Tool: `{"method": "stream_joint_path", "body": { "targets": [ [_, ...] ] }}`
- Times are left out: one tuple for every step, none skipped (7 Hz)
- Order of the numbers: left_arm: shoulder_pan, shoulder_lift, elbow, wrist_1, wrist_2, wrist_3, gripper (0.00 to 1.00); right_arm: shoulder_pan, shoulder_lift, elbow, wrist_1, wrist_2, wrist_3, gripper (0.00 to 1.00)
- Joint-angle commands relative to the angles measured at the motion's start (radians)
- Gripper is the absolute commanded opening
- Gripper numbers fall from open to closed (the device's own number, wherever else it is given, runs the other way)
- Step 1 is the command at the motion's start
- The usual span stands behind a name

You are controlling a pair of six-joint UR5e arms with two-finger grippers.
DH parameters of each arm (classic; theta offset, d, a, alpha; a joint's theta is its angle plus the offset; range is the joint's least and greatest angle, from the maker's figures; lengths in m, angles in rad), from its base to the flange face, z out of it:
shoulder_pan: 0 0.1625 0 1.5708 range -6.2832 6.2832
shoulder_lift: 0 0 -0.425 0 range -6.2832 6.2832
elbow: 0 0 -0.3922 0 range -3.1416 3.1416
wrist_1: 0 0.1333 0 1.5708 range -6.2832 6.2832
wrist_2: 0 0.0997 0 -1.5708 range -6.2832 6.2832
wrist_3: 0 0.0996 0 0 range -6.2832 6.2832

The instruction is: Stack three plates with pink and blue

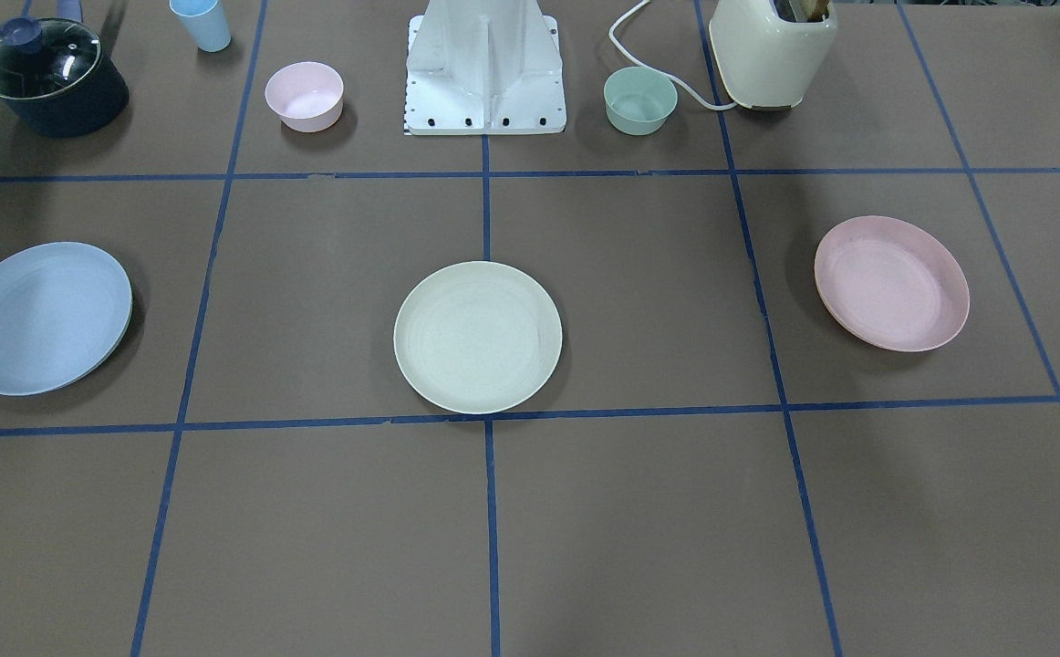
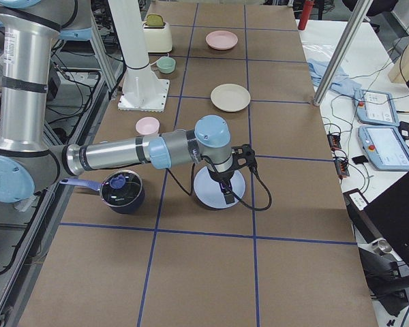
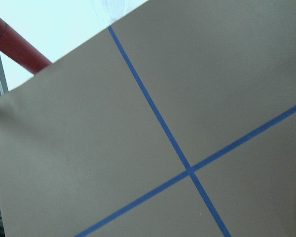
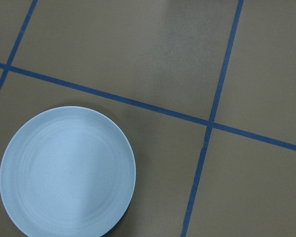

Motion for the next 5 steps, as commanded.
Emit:
{"method": "stream_joint_path", "body": {
  "targets": [
    [0.005,-0.055,0.023,-0.058,-0.021,-0.146,1.00,0.000,0.013,-0.013,0.051,0.003,0.011,1.00],
    [0.034,-0.028,0.029,-0.123,-0.067,-0.142,1.00,-0.001,0.003,-0.007,0.122,0.004,0.040,1.00],
    [0.118,0.033,0.032,-0.167,-0.087,-0.169,1.00,-0.006,-0.004,-0.010,0.154,0.015,0.140,1.00],
    [0.181,0.077,0.037,-0.181,-0.075,-0.247,1.00,-0.008,-0.006,-0.012,0.162,0.015,0.152,1.00],
    [0.241,0.115,0.070,-0.290,-0.069,-0.352,1.00,-0.009,-0.009,-0.013,0.162,0.015,0.152,1.00]
  ]
}}
